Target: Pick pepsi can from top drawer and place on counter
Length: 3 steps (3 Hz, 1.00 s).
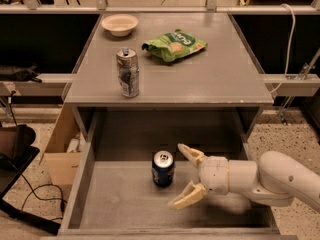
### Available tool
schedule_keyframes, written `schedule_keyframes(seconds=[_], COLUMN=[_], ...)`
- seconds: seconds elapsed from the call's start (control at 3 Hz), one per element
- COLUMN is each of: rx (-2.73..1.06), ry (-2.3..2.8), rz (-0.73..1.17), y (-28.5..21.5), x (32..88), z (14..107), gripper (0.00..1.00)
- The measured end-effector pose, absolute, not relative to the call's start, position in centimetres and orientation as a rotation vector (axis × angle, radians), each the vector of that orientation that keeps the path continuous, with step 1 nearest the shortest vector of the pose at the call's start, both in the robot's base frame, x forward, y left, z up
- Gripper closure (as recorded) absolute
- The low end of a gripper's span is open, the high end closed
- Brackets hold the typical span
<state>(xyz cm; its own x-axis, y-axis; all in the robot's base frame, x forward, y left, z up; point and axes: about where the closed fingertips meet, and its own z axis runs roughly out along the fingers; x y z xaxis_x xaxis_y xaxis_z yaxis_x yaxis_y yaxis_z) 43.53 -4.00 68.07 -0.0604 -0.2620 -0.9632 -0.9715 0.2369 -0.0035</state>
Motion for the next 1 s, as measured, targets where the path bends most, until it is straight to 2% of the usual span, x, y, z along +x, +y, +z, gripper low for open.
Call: schedule_keyframes(seconds=[0.67, 1.0], rx=[-1.214, -1.206], ry=[1.496, 1.503], rz=[0.905, 0.929], y=[-1.0, 0.9], x=[46.4, 47.3], z=[67.6, 65.8], gripper=[0.0, 0.14])
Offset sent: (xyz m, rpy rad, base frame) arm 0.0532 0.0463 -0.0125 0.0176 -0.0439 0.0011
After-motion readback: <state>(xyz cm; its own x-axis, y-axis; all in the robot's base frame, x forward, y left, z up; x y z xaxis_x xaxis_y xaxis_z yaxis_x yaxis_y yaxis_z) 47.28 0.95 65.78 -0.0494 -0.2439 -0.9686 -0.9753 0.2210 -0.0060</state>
